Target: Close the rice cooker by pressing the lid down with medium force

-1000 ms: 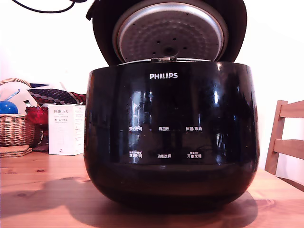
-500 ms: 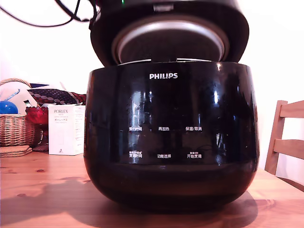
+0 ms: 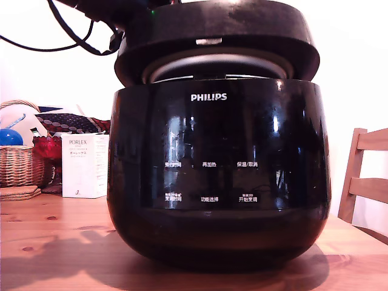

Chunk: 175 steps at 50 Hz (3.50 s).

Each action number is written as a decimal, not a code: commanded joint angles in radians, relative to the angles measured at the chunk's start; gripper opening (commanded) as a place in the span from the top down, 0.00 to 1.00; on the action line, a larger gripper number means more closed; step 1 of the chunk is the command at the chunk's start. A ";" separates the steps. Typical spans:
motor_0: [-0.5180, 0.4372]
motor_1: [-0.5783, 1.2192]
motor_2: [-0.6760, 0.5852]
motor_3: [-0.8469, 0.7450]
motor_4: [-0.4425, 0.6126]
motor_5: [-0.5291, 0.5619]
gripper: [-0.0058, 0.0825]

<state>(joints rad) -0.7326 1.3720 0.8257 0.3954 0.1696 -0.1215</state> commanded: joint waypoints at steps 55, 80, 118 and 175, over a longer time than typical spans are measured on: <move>-0.048 -0.222 -0.166 -0.299 -0.032 0.062 0.96; -0.090 -0.330 -0.246 -0.399 -0.031 0.077 0.96; -0.147 -0.335 -0.355 -0.354 -0.031 0.070 0.96; -0.154 -0.211 -0.354 -0.400 -0.024 0.127 0.96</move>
<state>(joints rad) -0.8818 1.0607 0.6052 0.0944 0.1379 0.0109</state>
